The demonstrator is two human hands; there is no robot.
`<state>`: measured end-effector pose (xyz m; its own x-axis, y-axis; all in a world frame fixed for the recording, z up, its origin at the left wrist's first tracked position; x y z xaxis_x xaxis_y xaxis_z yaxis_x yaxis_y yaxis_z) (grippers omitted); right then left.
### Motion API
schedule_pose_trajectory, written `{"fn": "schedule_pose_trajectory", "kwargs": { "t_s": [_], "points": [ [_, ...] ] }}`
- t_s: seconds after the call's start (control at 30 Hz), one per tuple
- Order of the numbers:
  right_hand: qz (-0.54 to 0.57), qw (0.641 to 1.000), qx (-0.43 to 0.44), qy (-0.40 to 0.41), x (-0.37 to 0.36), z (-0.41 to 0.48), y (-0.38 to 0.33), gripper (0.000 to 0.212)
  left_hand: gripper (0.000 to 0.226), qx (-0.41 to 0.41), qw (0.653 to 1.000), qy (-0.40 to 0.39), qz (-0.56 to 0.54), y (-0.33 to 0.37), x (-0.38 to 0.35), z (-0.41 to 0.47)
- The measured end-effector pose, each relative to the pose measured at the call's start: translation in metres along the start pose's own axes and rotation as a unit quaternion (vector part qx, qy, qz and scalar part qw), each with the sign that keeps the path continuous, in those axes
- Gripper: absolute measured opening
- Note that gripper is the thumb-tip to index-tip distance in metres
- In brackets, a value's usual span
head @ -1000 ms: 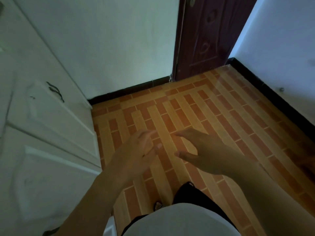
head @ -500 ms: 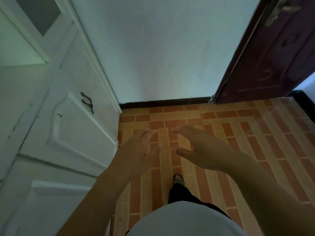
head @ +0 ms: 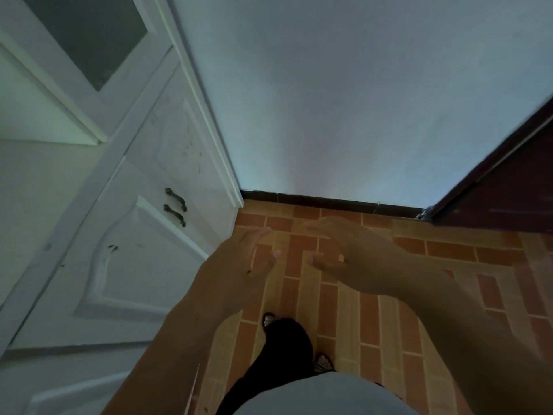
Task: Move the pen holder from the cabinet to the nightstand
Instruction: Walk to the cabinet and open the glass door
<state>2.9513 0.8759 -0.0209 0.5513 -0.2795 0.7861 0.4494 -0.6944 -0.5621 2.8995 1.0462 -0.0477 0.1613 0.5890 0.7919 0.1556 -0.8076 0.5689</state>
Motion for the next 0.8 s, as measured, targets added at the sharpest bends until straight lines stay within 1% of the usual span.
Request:
{"fn": "schedule_pose_trajectory", "kwargs": {
  "t_s": [0.1, 0.17, 0.23, 0.3, 0.43, 0.6, 0.73, 0.8],
  "points": [
    [0.011, 1.0, 0.015, -0.008, 0.017, 0.043, -0.001, 0.049, 0.052, 0.002, 1.0, 0.005, -0.001, -0.009, 0.011, 0.039],
    [0.012, 1.0, 0.014, -0.015, 0.033, 0.07, 0.0, 0.043, 0.054, -0.006, 1.0, 0.016, -0.01, -0.01, 0.024, 0.068],
    [0.022, 0.999, 0.034, -0.004, 0.051, 0.095, -0.003, 0.038, 0.054, -0.007, 0.999, 0.031, -0.023, -0.011, 0.04, 0.096],
    [0.025, 0.999, 0.038, 0.018, 0.068, 0.117, -0.003, 0.039, 0.052, -0.004, 0.999, 0.047, -0.023, -0.013, 0.057, 0.122],
    [0.001, 0.998, 0.039, 0.053, 0.088, 0.163, 0.005, 0.053, 0.059, 0.009, 0.998, 0.062, -0.005, -0.022, 0.091, 0.156],
    [0.005, 0.996, 0.09, 0.025, 0.096, 0.218, -0.006, 0.054, 0.06, 0.05, 0.995, 0.087, 0.011, -0.043, 0.125, 0.173],
    [0.022, 0.991, 0.133, -0.02, 0.103, 0.272, -0.026, 0.054, 0.055, 0.106, 0.986, 0.129, 0.03, -0.066, 0.15, 0.182],
    [0.003, 0.984, 0.175, -0.04, 0.107, 0.301, -0.038, 0.057, 0.054, 0.143, 0.977, 0.155, 0.037, -0.076, 0.164, 0.185]
  ]
}}
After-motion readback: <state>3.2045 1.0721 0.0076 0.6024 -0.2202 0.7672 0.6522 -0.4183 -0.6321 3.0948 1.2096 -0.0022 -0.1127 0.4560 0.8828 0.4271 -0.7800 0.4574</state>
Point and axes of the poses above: each hand's wrist, its own z-axis towards the middle knuckle, its own x-axis out of the back of the hand, y = z × x, the point moved 5 cm from there along z, towards the middle knuckle, and after that the axes turned 4 degrees about x, right-handed, at the moved point
